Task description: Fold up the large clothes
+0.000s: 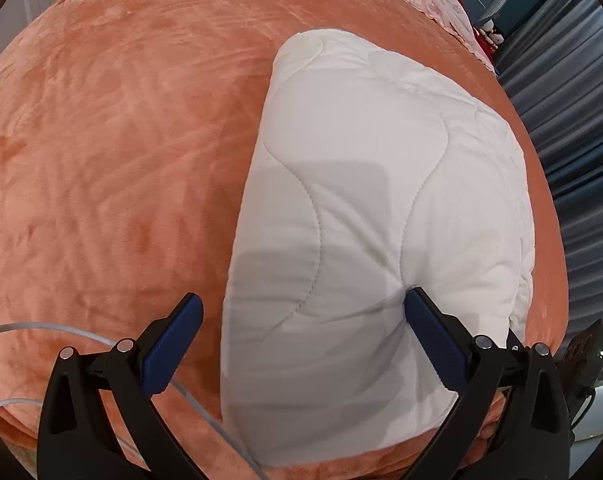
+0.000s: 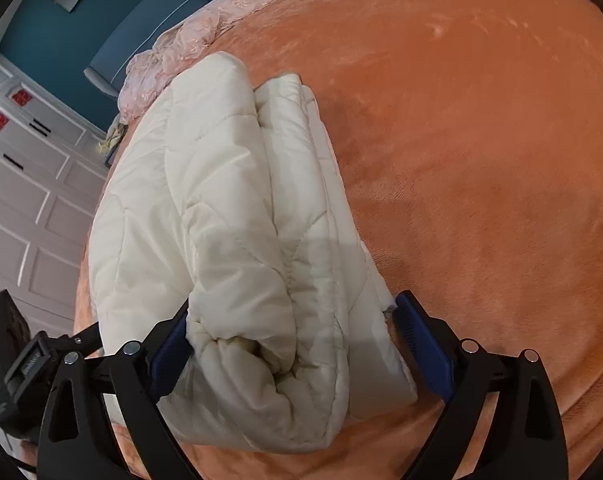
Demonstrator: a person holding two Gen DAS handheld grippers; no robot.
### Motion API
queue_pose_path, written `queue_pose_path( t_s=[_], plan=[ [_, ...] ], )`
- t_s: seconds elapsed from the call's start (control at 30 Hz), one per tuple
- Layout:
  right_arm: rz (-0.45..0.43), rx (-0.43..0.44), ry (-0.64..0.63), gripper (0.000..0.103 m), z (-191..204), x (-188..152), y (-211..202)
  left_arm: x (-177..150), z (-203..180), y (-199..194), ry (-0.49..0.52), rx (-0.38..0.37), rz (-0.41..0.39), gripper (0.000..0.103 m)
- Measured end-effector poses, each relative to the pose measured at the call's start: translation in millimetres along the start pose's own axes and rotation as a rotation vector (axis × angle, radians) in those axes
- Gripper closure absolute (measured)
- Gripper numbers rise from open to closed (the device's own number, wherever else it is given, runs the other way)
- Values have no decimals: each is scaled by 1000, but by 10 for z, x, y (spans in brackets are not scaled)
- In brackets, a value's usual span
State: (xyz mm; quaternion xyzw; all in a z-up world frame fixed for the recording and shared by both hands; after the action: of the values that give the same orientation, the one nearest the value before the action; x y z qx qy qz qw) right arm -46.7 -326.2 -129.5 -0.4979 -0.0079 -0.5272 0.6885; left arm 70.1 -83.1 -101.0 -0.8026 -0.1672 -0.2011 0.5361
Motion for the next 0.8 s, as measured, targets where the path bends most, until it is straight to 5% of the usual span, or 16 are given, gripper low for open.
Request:
queue_pose_path(
  t_s=[0.37,0.47,0.57,0.7,0.8],
  plan=[
    [12,-2,-8,9,-7,-6,70,56,-144,181,24,-12,-32,5],
    [21,20,-26,29,73,18,-9,90,-146,143,14,-42,-28,6],
    [10,8,-94,53,242,78,-129,133,-186,-9,19,-79,-48,25],
    [-60,21,-151,64,484,223,-461,242,-204,-299,29,-133,-92,48],
    [-137,48,-188,65,707,339,-780,375,-241,-617,25,-183,-154,52]
  ],
)
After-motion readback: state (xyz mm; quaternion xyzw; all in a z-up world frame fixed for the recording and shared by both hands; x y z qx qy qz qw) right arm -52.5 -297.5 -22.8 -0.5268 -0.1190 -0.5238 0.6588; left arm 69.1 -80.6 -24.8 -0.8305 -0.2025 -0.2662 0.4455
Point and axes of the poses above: each gripper's, at about its wrist camera, not at the fingertips, and y roughly the way its jaws point, z to its left, x to its top, the point moved 1 cm from there along y, roughly the way its jaws point, and after that the axes turned 14 degrees about -z, right-handed, at the moved point
